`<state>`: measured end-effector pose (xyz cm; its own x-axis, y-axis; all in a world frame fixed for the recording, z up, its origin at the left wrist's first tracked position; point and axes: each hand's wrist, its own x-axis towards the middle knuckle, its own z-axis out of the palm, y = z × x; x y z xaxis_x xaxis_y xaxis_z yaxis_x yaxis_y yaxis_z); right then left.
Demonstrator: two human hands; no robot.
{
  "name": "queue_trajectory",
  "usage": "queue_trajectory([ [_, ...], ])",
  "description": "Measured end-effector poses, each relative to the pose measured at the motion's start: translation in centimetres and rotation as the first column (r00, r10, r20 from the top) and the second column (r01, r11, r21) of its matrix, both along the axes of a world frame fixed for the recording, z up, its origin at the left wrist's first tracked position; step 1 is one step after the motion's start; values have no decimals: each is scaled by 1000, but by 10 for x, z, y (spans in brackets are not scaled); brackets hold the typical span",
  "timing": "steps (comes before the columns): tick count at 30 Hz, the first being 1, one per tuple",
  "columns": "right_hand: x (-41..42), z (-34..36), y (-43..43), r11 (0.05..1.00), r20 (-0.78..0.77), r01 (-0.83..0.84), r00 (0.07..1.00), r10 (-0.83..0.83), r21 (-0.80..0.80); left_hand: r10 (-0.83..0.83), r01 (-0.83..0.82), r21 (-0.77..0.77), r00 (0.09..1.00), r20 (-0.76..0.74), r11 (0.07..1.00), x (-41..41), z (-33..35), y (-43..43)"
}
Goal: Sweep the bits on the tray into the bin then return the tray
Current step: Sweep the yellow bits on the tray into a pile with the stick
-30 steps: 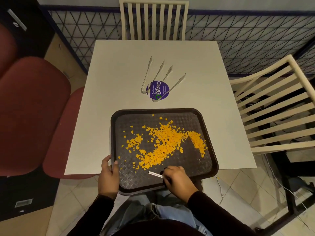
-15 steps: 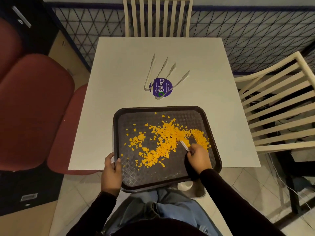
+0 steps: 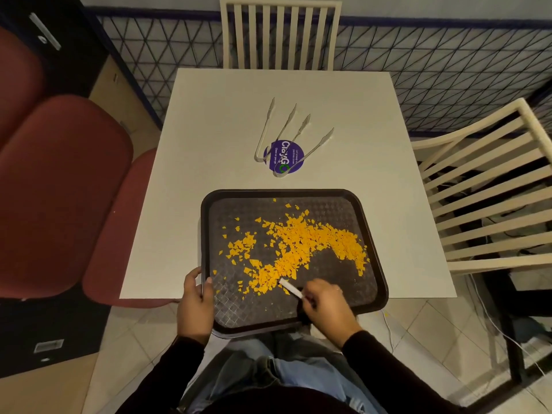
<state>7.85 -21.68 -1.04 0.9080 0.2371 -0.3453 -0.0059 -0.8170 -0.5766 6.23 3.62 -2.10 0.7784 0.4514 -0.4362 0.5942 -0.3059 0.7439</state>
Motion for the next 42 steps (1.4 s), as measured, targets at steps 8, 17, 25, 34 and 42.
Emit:
queue_trajectory([
  [8, -6, -7, 21, 998, -11, -61, 998, 61, 24, -7, 8, 23, 1000, -4, 1000, 0, 3, -2],
  [17, 35, -19, -12, 933, -35, 360, 932, -361, -31, -9, 9, 14, 1000, -4, 1000, -4, 5, -4],
  [25, 63, -24, -36, 799, -66, 599, 797, -601, -48, -7, 7, 7, 1000, -2, 1000, -7, 6, -5],
  [34, 15, -14, -8, 985, -23, 163, 986, -165, -63, 15, -15, -11, 1000, -7, 1000, -5, 4, -3],
  [42, 30, -22, -1, 973, 38, 225, 974, -223, -50, 20, -21, -43, 1000, -11, 999, -7, 3, -4],
])
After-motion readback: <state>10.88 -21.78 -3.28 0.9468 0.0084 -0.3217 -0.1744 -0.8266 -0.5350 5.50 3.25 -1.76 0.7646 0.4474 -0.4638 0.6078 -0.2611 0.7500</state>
